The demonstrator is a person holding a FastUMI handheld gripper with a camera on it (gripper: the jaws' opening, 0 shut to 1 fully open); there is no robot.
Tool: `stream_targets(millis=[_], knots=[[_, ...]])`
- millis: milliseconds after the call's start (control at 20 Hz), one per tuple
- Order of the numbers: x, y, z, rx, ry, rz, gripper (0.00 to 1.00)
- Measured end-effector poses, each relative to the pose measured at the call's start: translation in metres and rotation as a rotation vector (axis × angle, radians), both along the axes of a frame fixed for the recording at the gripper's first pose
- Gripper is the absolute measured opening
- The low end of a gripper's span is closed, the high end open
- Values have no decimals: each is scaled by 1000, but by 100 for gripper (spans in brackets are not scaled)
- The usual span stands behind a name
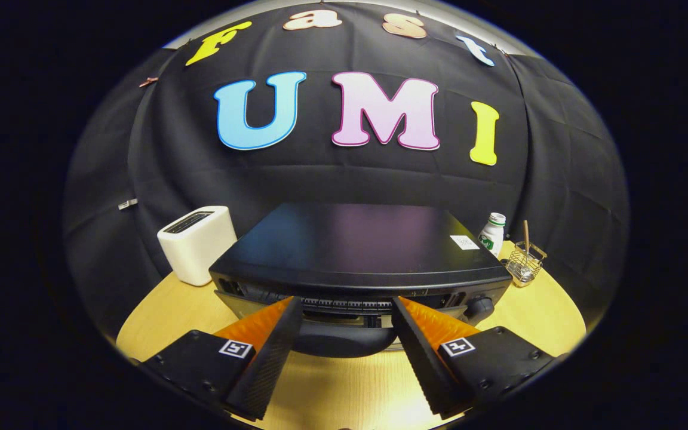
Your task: Open the toaster oven, put the food inside, and close the toaster oven door.
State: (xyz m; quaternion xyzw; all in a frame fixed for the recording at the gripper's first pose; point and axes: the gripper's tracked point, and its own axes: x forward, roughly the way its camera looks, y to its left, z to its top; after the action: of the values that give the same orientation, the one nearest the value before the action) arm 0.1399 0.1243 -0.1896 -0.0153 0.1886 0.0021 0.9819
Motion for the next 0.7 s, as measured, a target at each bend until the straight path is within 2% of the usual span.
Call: stream_targets(millis=[250, 700], knots=[[-25, 0, -9, -17, 13, -5, 98], [-79, 3, -50, -74, 105, 50, 98]])
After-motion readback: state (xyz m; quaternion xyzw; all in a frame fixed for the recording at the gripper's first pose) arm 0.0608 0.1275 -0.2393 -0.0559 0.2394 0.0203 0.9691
